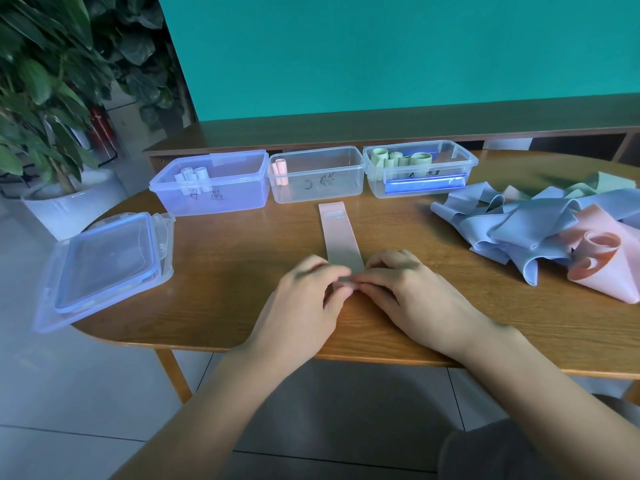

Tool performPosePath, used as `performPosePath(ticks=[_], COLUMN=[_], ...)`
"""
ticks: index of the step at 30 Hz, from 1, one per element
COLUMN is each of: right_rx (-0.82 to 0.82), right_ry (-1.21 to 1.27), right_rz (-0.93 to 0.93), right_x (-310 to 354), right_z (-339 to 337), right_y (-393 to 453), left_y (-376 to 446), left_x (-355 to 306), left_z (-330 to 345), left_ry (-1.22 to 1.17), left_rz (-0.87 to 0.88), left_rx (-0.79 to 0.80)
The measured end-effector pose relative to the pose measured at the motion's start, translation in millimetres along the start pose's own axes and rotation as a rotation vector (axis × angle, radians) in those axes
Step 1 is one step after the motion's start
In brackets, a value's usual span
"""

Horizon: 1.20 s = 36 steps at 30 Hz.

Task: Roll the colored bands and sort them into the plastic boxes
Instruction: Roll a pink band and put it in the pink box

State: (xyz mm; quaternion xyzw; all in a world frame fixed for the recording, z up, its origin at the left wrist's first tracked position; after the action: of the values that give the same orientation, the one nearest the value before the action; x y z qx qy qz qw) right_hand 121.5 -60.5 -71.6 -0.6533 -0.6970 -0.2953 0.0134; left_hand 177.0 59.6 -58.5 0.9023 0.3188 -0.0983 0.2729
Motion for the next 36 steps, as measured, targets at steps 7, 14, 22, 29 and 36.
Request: performPosePath(ticks=[7,14,22,29,36], right_rx=[-0.024,-0.097,-0.042,-0.043,-0.029], right_ry=[0.001,0.018,0.031,0.046,0.032], right_rz=[0.008,-0.031,0.010,0.020,0.011], right_x=[-3,-2,-4,-6,-9], right_z=[0,-6,-1,-2,-1], right_y=[2,1,4,4,5], left_y=[5,8,8,10,14], left_x=[0,1,2,4,9], left_z=[3,4,0,5,10], left_ry=[0.030,0.012,0.005,0.040,0.097], left_rz=[0.017,0.028,0.018,0.007,0.001], left_rx=[-0.004,-0.023,-0.047,-0.023,-0.001])
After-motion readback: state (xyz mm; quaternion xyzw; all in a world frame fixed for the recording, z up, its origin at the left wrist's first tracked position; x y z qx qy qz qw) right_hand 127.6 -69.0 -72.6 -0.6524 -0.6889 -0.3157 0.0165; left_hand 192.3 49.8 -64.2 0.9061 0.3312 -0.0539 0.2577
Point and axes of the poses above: each hand's wrist, its own y-axis towards the middle knuckle, its own z-axis out of the palm, x = y × z, the point moved 10 cm from there along y, towards the middle knuckle, and after that the axes turned 4 degrees about y, right-handed, at the moved point
